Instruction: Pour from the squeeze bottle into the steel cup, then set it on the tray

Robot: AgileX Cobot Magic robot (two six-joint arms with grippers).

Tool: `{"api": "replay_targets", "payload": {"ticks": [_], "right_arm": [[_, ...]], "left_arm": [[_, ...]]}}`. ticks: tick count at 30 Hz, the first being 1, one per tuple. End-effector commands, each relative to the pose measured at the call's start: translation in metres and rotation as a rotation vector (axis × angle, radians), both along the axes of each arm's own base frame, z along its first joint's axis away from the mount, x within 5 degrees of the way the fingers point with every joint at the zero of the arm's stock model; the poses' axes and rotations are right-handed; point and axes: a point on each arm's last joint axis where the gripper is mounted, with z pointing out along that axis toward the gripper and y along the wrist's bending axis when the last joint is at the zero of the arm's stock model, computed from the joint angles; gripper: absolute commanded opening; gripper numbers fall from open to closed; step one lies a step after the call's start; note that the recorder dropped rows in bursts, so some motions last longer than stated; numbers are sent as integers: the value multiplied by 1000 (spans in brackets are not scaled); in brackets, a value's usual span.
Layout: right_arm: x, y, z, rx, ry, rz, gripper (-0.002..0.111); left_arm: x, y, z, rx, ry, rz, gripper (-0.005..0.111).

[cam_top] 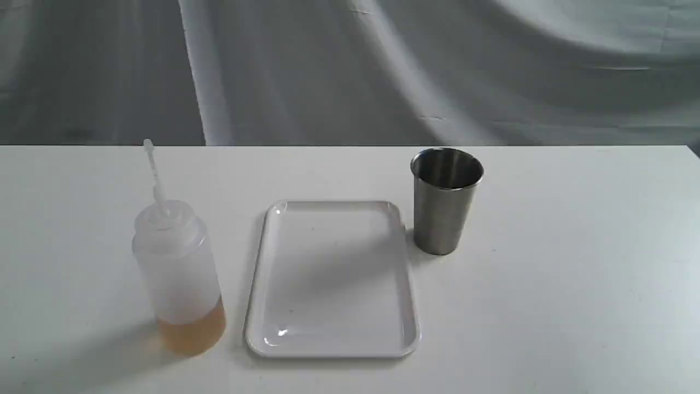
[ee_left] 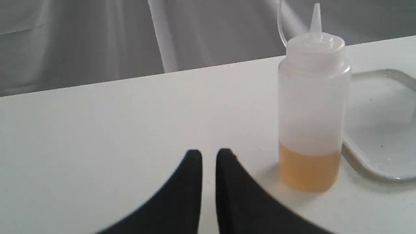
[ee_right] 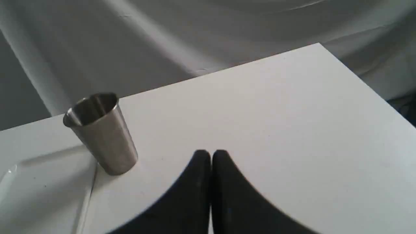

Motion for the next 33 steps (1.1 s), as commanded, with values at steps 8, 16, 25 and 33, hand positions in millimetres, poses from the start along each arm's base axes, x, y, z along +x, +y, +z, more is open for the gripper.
{"api": "replay_targets", "payload": {"ticks": [8,16,25,33], "right_arm": [[20,-6,74,-56,-58,-18,0],[47,-12,98,-54,-43,-16,0],[84,5,96,-114,-2,173,0],[121,40,91,-185,23,391,0]], "left_arm": [[0,0,-1,-2,-7,-3,8],[0,0,-1,-2,-7,-3,8],[0,0,-1,-2,-7,-3,8],[0,0,-1,-2,-7,-3,8]]}}
